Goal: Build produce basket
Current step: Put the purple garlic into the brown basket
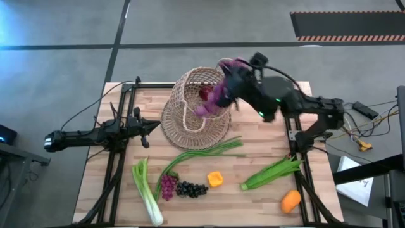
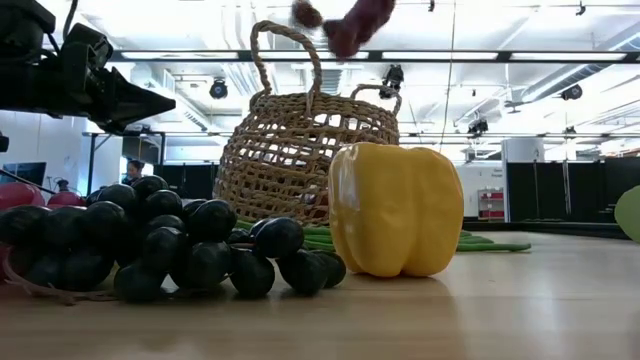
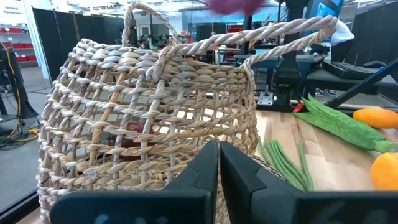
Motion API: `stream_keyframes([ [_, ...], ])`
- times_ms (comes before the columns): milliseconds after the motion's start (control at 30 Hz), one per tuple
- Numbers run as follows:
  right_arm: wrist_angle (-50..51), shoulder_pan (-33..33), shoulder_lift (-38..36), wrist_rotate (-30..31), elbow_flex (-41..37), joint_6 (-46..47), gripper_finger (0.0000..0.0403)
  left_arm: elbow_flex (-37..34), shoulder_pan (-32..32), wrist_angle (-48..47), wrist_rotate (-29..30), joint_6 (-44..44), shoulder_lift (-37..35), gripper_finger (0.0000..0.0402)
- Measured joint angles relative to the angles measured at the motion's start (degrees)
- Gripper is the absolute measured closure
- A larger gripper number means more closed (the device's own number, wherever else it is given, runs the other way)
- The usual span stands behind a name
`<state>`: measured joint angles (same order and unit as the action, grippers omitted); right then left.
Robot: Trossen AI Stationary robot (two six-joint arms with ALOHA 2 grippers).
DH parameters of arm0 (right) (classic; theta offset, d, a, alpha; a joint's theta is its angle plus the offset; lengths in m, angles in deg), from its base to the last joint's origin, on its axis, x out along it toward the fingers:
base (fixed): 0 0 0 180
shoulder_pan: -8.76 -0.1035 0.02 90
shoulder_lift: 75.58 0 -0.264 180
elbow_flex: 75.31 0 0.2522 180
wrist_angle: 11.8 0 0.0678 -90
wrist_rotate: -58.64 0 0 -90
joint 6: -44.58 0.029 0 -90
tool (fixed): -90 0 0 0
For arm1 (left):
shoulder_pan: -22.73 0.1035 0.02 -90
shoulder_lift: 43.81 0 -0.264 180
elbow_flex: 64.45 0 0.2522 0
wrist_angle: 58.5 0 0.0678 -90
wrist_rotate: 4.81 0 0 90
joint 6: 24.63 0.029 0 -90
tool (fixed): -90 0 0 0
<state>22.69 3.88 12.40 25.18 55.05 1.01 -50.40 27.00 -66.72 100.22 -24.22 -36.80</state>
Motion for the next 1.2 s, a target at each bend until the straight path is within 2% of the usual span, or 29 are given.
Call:
stream_keyframes([
  [133,0.8,6.2,3.7,-3.8,1.2,2.6,0.0386,0.0,0.0,0.0,0.0,0.0,0.1,0.0402],
  [300,8.6,13.4,8.0,-12.0,1.1,13.3,0.0386,0.0,0.0,0.0,0.0,0.0,0.1,0.0402],
  [400,14.8,16.3,10.8,-20.0,1.1,22.5,0.0386,0.0,0.0,0.0,0.0,0.0,0.1,0.0402],
  [500,16.8,17.6,13.3,-29.2,1.0,29.6,0.0386,0.0,0.0,0.0,0.0,0.0,0.1,0.0402],
  [633,16.8,17.9,16.4,-40.1,2.0,34.8,0.0386,0.0,0.0,0.0,0.0,0.0,0.1,0.0402],
  [700,16.7,18.2,18.1,-43.7,3.0,36.4,0.0386,0.0,0.0,0.0,0.0,0.0,0.1,0.0402],
  [967,21.9,22.8,25.6,-45.5,3.2,40.0,0.0386,0.0,0.0,0.0,0.0,0.0,0.1,0.0402],
  [1200,23.8,25.0,32.3,-48.6,3.2,39.1,0.0385,0.0,0.0,0.0,0.0,0.0,0.1,0.0402],
])
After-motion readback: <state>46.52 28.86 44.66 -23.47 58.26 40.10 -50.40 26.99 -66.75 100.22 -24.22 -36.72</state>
